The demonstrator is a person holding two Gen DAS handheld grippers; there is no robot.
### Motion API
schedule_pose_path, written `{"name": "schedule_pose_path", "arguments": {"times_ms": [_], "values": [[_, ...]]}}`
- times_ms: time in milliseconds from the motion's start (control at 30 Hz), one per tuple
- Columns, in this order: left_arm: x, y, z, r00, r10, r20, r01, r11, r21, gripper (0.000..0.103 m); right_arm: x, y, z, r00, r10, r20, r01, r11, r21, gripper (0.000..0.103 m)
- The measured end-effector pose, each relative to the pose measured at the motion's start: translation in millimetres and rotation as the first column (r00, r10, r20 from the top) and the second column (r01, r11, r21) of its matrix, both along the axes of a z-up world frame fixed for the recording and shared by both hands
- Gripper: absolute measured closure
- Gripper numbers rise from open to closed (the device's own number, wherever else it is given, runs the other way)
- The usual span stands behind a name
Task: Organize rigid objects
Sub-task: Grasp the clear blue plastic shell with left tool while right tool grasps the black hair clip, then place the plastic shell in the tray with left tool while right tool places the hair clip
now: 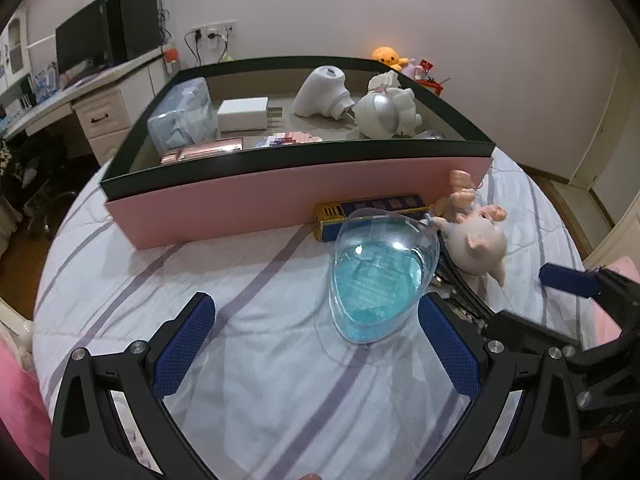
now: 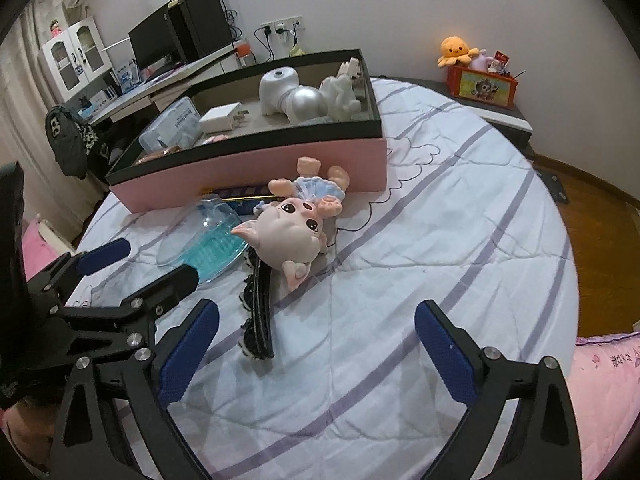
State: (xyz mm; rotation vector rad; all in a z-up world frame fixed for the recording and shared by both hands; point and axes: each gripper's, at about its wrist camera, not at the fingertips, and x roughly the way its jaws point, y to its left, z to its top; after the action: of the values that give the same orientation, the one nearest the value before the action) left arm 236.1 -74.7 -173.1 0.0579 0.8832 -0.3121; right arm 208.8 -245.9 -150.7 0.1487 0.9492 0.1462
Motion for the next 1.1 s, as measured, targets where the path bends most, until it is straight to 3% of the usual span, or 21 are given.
{"name": "schedule_pose_path", "arguments": {"times_ms": [133, 200, 367, 500, 767, 833, 900, 933, 1000, 1100], "values": [[12, -5, -5, 0.998, -0.061, -0.034, 0.061, 0.998, -0.001, 0.004, 7, 0, -6, 1.000, 0.017, -0.016, -0.016, 1.000, 0.011, 0.013], [14, -12, -7, 0.995, -0.093, -0.044, 0.094, 0.995, 0.021, 0.008, 9, 0, -7, 1.000, 0.016, -0.023, -0.016, 1.000, -0.007, 0.023], [21, -18, -7, 0.991, -0.126, -0.042, 0.127, 0.992, 0.019, 0.013, 8, 5, -5, 0.999, 0.047, -0.025, -0.048, 0.998, -0.034, 0.029], [24, -20, -4, 0.988, -0.147, -0.050, 0.148, 0.989, 0.004, 0.044, 10, 17, -6, 0.994, 0.103, -0.023, -0.104, 0.993, -0.048, 0.039], [17, -4, -4, 0.991, -0.121, -0.051, 0.118, 0.991, -0.058, 0.045, 14, 37, -11, 0.985, 0.171, 0.005, -0.170, 0.983, -0.073, 0.044], [12, 0, -3, 0.993, -0.110, -0.047, 0.108, 0.993, -0.056, 0.045, 15, 40, -11, 0.985, 0.173, 0.007, -0.171, 0.981, -0.096, 0.050], [8, 4, -2, 0.994, -0.100, -0.046, 0.097, 0.994, -0.056, 0.045, 14, 38, -9, 0.985, 0.174, 0.005, -0.174, 0.982, -0.072, 0.070], [7, 6, -2, 0.994, -0.095, -0.046, 0.092, 0.994, -0.053, 0.045, 13, 37, -9, 0.984, 0.178, 0.007, -0.177, 0.982, -0.065, 0.075], [3, 10, -2, 0.995, -0.086, -0.047, 0.084, 0.995, -0.053, 0.045, 10, 35, -9, 0.982, 0.188, 0.008, -0.188, 0.982, -0.025, 0.079], [-2, 15, -1, 0.996, -0.071, -0.047, 0.068, 0.996, -0.054, 0.045, 6, 41, -9, 0.980, 0.198, 0.011, -0.198, 0.979, -0.047, 0.084]]}}
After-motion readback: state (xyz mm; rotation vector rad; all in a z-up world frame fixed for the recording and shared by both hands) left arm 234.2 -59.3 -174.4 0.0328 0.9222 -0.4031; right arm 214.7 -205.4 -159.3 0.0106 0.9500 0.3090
